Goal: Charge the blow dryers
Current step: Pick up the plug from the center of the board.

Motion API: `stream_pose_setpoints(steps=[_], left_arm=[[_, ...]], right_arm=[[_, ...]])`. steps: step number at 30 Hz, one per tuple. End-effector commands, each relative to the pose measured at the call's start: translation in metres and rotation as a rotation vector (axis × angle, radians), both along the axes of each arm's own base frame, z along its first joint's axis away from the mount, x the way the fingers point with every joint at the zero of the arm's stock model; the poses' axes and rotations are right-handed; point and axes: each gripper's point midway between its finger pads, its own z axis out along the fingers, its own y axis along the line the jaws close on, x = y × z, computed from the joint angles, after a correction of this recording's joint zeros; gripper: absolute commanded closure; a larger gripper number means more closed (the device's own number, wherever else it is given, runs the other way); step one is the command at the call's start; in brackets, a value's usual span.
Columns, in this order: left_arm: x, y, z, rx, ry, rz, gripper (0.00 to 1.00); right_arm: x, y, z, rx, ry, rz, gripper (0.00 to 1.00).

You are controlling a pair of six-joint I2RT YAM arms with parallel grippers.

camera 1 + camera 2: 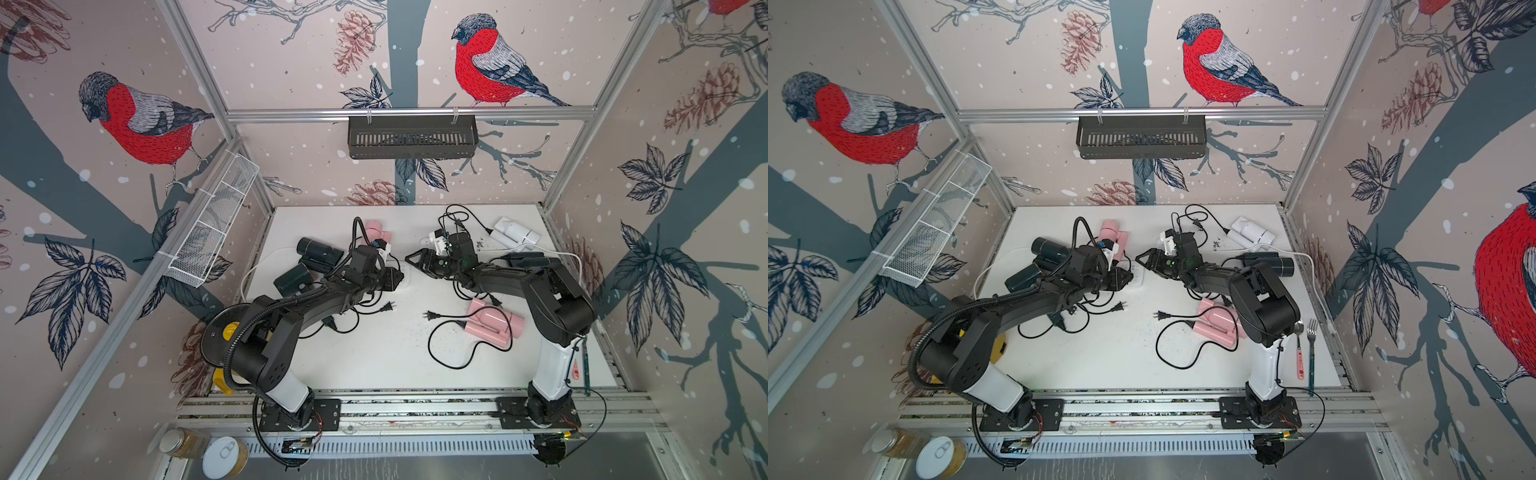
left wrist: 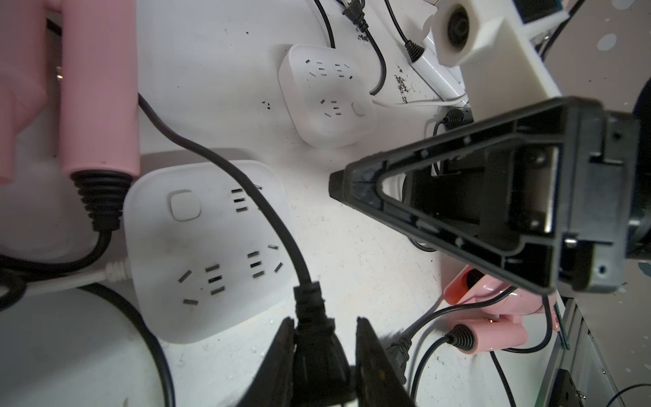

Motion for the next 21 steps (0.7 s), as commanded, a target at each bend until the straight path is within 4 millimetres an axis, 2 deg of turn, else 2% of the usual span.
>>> stream_pose_setpoints(steps=[1, 4, 6, 11, 18, 21], left_arm=[[0.0, -0.004, 0.007, -0.01, -0.044, -0.029, 0.79], [-0.001, -0.004, 0.004, -0.008, -0.044, -0.033, 0.79], [-0.002, -0.004, 0.004, -0.012, -0.045, -0.035, 0.79], [-0.002, -0.005, 0.008, -0.025, -0.057, -0.039, 0.79], [-0.005, -0.004, 0.009, -0.04, -0.056, -0.036, 0.78], [-0.006, -0.004, 0.017, -0.059, -0.055, -0.03, 0.72]], right_arm=[[-0.01, 0.024, 0.013, 0.089, 0.037, 0.093, 0.43], [-0.016, 0.038, 0.009, 0.095, 0.063, 0.133, 0.5], [-0.019, 0.044, 0.004, 0.096, 0.082, 0.151, 0.5], [-0.023, 0.047, -0.009, 0.096, 0.122, 0.154, 0.6], [-0.017, 0.044, -0.004, 0.112, 0.121, 0.142, 0.96], [-0.009, 0.037, 0.008, 0.109, 0.085, 0.118, 0.98]])
